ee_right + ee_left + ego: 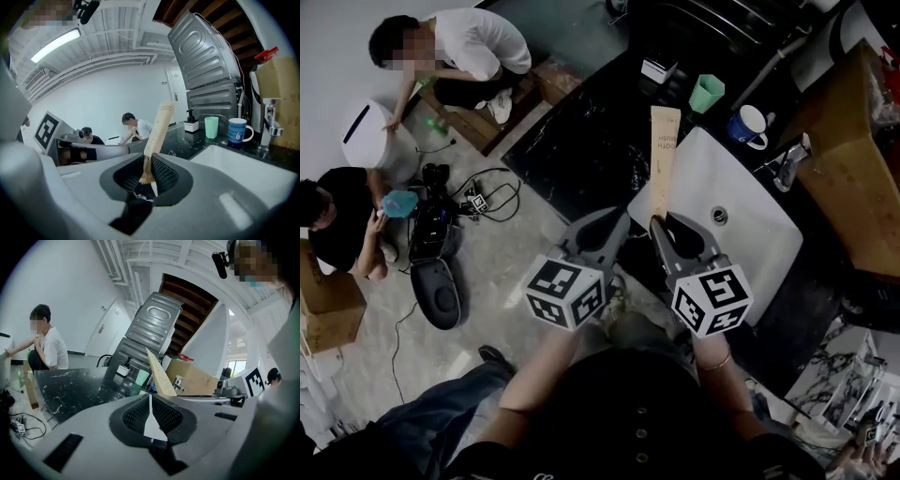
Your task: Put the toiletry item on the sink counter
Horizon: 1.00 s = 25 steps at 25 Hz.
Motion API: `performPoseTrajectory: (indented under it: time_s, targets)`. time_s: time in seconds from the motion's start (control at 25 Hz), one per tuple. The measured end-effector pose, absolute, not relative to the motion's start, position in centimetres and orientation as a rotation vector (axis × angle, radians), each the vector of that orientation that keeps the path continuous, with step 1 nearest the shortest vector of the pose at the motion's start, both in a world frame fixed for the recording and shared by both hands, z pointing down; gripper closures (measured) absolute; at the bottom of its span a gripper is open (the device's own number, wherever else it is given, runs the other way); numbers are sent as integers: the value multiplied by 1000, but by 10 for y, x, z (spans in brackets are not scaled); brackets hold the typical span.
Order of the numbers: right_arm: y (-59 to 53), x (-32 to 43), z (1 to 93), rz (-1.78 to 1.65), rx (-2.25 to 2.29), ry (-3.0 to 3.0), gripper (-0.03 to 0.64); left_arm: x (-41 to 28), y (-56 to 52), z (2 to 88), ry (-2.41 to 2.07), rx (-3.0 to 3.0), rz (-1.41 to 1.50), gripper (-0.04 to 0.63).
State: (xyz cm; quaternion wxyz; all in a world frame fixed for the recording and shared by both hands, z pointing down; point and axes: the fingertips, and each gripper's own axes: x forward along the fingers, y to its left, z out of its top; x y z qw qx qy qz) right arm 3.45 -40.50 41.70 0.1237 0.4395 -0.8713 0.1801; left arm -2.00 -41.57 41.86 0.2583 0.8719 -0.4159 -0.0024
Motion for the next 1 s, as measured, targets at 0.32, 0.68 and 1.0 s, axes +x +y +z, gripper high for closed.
performPoseTrajectory:
  time_s: [0.32,0.68,1.0]
  targets:
    - [-431,29,431,575,1237,-2536,561,-23,-440,431,-1156,2320,-7,572]
    - [-454,25,450,629,1213,-2505,560,-30,-462,444,-1200,2277,12,572]
    - [-467,21,468,678,1186,-2473,558,-36,-473,457,-1225,2243,31,572]
